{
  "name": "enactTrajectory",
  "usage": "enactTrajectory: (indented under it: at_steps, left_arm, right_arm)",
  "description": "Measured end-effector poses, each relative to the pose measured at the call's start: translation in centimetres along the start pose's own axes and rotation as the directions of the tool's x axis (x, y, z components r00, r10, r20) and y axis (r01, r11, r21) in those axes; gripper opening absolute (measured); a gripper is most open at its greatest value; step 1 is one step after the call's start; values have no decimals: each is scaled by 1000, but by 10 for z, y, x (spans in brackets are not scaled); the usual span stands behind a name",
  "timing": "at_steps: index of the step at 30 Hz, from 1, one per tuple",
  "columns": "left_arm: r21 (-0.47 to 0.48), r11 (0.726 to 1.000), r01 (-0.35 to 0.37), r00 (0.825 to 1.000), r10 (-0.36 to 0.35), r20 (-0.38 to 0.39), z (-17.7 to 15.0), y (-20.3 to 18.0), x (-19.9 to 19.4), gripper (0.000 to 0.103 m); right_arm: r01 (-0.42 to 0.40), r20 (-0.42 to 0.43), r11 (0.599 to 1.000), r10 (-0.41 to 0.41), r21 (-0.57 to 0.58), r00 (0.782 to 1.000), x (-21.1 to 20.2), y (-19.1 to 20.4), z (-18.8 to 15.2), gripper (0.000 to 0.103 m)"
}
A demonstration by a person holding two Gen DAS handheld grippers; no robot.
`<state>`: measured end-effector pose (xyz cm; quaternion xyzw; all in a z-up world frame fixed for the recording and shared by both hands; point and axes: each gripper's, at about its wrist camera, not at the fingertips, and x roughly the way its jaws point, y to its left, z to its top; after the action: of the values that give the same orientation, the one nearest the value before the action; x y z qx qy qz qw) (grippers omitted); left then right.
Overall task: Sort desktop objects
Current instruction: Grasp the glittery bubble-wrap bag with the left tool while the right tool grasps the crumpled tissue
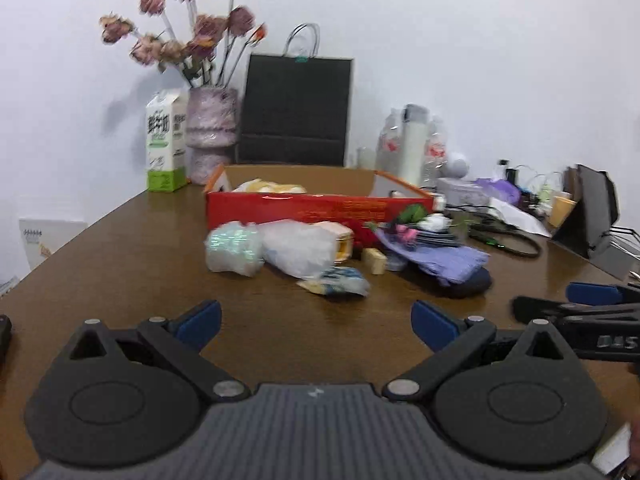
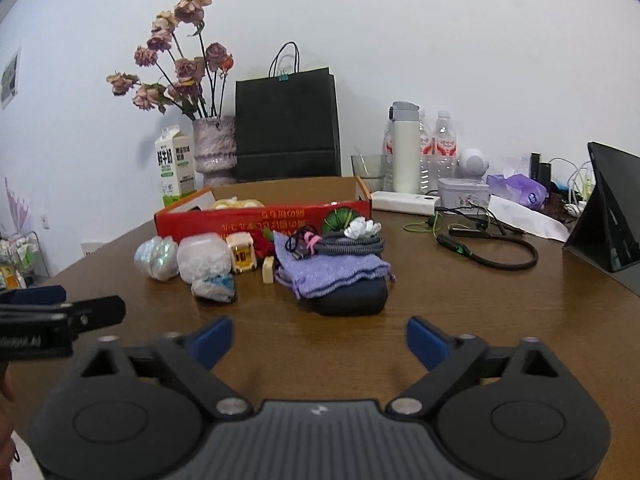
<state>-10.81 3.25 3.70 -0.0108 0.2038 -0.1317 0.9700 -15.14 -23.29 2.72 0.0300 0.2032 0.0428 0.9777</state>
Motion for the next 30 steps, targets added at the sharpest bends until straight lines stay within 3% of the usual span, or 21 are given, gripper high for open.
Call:
enactTrajectory:
  at_steps: [3,6,8,12,15,17,20,21,22,23,27,30]
  left_arm:
    - [-1,1000,11,1000,-11,-4,20,17,16,101]
    - [53,998,-43,998,40,42,37,27,39,100]
    - [35,997,-75,997,74,38,48,33,57,95]
    - [17,996,-90,996,90,-8,59,44,95,87]
    - [-54,996,-73,996,71,-48,60,61,117,81]
    - [-132,989,-64,995,53,-80,59,73,131,70]
    - [-147,985,-93,989,75,-129,56,78,146,52]
    - [-149,984,-101,988,81,-134,55,79,149,47]
    - [-153,982,-107,987,86,-139,54,80,150,45]
    - [-162,981,-109,986,87,-142,54,81,150,42]
    - [-181,977,-110,988,87,-129,56,80,138,32]
    - [-181,977,-109,989,89,-117,61,72,118,29]
  right_arm:
    - [-24,9,1000,24,12,1000,12,-10,16,78]
    - [-18,41,1000,18,17,999,32,-19,38,78]
    - [-15,49,1000,14,14,999,50,-22,50,77]
    - [-8,-1,1000,8,-1,1000,99,-25,71,68]
    - [4,-49,1000,-5,-4,999,137,-28,84,55]
    - [28,-65,999,-30,-19,997,159,-28,91,55]
    - [54,-96,998,-58,-45,994,191,-26,97,53]
    - [55,-113,997,-61,-53,992,203,-26,97,50]
    - [56,-134,997,-64,-57,989,211,-27,96,39]
    - [50,-147,997,-57,-54,987,215,-27,95,15]
    - [30,-129,999,-36,-45,991,211,-27,95,15]
    - [12,-75,999,-15,-49,997,184,-20,101,15]
